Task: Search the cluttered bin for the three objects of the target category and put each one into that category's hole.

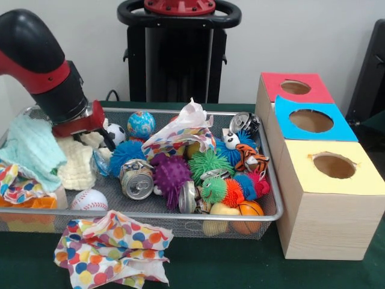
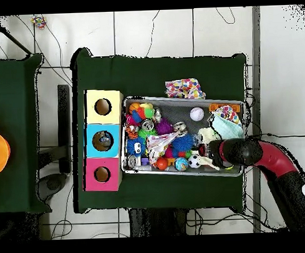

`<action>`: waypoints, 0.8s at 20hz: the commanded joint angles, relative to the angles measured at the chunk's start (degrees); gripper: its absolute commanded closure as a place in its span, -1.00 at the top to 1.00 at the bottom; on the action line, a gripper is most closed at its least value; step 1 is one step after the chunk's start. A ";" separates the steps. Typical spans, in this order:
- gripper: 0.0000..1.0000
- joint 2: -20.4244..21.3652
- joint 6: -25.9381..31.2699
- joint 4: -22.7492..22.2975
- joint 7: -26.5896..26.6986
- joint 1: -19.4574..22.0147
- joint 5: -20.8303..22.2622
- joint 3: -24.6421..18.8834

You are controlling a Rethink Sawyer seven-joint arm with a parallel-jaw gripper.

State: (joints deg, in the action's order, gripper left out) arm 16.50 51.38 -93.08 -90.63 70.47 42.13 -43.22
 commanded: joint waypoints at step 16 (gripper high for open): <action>1.00 5.26 -8.00 12.35 -6.62 -4.17 -1.46 3.81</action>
State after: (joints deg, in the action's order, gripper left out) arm 18.38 51.40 -89.63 -88.57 66.29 41.73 -43.05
